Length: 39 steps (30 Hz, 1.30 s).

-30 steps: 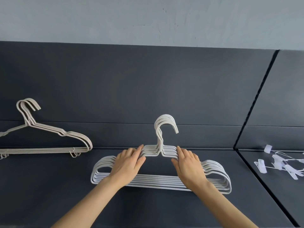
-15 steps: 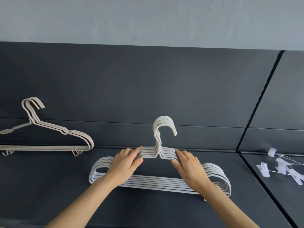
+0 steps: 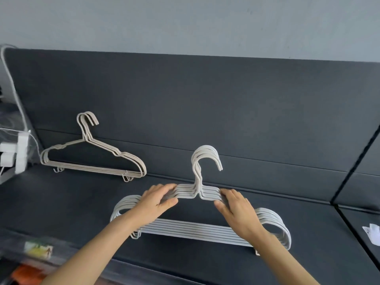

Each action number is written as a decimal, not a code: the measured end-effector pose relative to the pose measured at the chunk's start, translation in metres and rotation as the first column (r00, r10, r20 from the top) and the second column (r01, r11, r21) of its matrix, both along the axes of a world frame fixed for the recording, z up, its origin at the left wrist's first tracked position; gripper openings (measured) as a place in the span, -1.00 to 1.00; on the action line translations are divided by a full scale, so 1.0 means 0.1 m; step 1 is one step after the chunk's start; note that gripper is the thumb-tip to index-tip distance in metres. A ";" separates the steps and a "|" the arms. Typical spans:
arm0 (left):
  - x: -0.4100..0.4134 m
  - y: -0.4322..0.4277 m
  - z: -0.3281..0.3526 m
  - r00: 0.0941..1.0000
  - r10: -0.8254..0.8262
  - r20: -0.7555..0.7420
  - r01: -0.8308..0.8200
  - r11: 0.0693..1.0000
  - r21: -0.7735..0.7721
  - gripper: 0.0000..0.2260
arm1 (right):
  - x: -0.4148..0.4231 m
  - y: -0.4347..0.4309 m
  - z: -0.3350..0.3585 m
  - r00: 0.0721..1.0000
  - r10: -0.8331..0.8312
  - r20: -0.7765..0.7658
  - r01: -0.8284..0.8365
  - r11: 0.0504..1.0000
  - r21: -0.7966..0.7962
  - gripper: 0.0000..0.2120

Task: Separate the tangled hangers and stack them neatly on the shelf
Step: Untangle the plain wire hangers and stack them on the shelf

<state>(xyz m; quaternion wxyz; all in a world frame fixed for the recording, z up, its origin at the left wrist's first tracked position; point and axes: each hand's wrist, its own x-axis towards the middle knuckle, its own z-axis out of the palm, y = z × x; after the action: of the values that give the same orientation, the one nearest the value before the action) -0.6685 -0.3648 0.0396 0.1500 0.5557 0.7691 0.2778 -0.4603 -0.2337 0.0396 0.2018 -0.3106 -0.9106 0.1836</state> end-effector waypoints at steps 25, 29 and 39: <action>-3.96 -1.36 0.03 0.980 0.145 0.138 -0.147 0.989 0.004 -0.60 | -4.06 -1.21 0.14 0.993 0.107 0.046 -0.097 0.979 -0.180 -0.75; -4.20 -1.23 0.02 0.976 0.115 0.183 -0.115 0.993 -0.010 -0.60 | -4.31 -1.16 0.12 0.997 0.047 0.053 -0.037 0.984 -0.172 -0.82; -4.48 -1.02 -0.06 0.983 0.072 0.168 -0.084 0.994 0.070 -0.64 | -4.54 -1.13 0.03 0.997 -0.072 -0.004 0.070 0.979 -0.193 -0.62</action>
<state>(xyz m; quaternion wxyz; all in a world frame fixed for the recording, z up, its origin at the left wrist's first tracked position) -1.1166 -0.4665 0.0341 0.1809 0.5056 0.7640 0.3577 -0.9144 -0.3464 0.0422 0.1822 -0.3601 -0.8757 0.2651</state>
